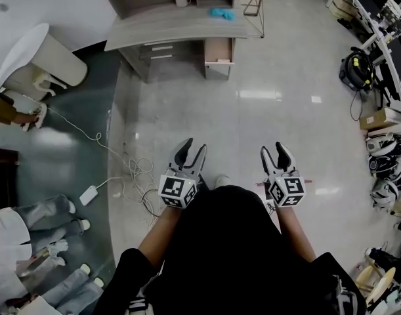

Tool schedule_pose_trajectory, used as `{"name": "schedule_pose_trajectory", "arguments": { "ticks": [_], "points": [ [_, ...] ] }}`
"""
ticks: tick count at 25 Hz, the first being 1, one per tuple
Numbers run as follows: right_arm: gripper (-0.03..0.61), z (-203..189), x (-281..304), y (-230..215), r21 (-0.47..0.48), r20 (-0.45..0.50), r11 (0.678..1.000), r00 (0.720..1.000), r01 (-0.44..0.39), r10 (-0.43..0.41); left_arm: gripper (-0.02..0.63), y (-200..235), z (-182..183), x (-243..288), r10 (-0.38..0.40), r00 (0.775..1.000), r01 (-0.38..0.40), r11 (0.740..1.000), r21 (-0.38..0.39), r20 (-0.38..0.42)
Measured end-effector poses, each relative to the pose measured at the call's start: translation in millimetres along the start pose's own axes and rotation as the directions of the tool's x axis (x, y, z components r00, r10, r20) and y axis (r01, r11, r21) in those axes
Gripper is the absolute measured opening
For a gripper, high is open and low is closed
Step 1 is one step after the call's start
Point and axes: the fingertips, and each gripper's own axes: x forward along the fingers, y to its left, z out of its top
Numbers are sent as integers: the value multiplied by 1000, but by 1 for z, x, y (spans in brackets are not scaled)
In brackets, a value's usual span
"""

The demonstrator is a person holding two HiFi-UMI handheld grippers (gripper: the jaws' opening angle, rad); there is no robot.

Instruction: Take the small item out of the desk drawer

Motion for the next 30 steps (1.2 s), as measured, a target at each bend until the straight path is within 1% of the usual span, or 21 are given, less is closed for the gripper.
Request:
{"name": "schedule_pose_trajectory", "arguments": {
  "ticks": [4,8,11,15,18,21,25,30],
  "points": [
    [206,-7,10,-7,22,-14,1000,1000,-2,2,156,1,-7,8,-8,1000,8,1000,3,-27],
    [202,-10,24,-14,35,-28,999,1000,11,-10,156,12,-10,28,-18,999,18,1000,-5,-42],
    [202,-9,36,-27,55,-42,998,999,34,-32,156,21,-6,54,-38,998,38,999,-12,-44],
    [202,1,63,-48,53,-57,996,996,71,-68,156,38,4,102,-75,996,74,997,-16,-43],
    [202,14,92,-67,65,-65,993,993,104,-99,156,58,13,143,-97,994,96,995,-21,-48],
    [204,37,133,-86,60,-67,991,991,120,-116,156,84,29,187,-104,994,103,994,-27,-40],
    [204,72,199,-103,43,-82,992,990,120,-117,156,124,53,244,-116,992,115,993,-42,-44],
    [204,109,276,-104,27,-102,994,990,104,-101,156,181,82,298,-134,990,132,990,-40,-51]
  ]
}}
